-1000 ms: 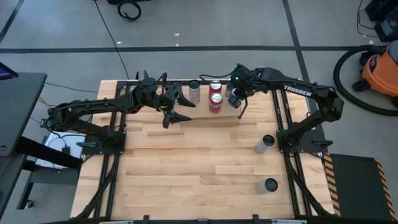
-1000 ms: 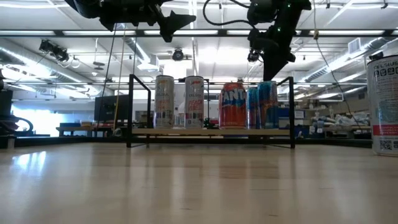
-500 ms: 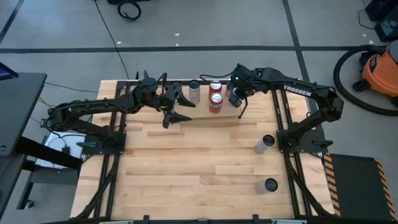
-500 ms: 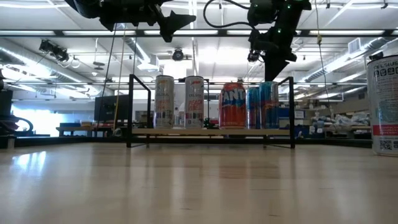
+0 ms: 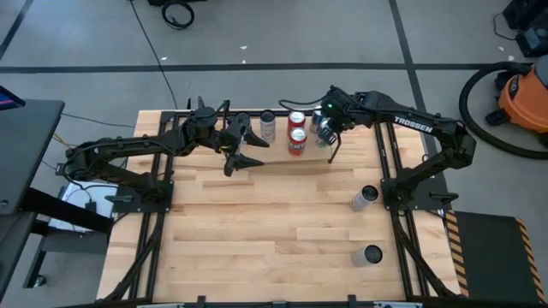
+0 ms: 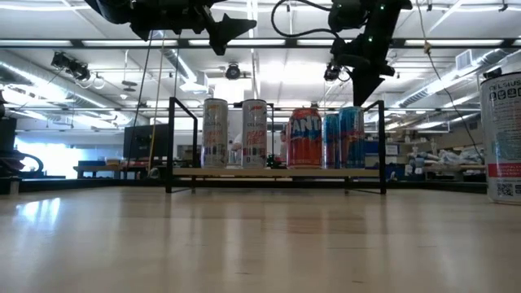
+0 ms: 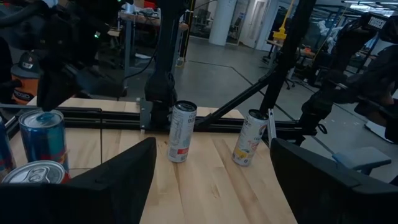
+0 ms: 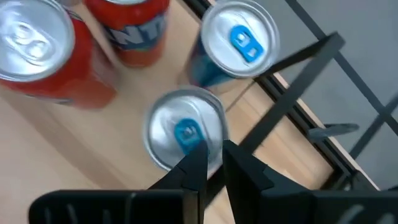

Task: Place canned beverage on shelf
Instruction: Adjust the blue soda can on the shelf

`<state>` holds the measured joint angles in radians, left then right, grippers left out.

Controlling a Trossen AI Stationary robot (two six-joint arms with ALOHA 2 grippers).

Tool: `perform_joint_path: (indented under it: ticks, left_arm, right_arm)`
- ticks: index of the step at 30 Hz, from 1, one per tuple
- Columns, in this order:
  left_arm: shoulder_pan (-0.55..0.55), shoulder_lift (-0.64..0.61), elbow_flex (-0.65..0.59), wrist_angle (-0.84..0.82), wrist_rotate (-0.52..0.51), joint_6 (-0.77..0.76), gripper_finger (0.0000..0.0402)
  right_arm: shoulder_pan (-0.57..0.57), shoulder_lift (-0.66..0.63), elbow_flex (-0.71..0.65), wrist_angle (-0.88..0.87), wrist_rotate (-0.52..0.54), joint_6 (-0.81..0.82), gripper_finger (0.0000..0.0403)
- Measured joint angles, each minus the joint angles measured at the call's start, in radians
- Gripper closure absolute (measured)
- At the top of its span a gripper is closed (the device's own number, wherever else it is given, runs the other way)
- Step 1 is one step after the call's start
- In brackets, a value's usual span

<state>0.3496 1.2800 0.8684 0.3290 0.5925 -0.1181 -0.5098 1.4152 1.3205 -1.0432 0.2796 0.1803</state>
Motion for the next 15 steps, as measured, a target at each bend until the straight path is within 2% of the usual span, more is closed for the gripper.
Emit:
perform_joint_path:
  ticks: [10, 15]
  left_arm:
    - [0.000, 0.000, 0.000, 0.001, 0.000, 0.001, 0.0086]
    - [0.000, 0.000, 0.000, 0.001, 0.000, 0.001, 0.0086]
  right_arm:
    - [-0.028, 0.000, 0.000, -0.015, 0.015, 0.008, 0.0345]
    - [-0.030, 0.000, 0.000, -0.015, -0.016, 0.012, 0.0345]
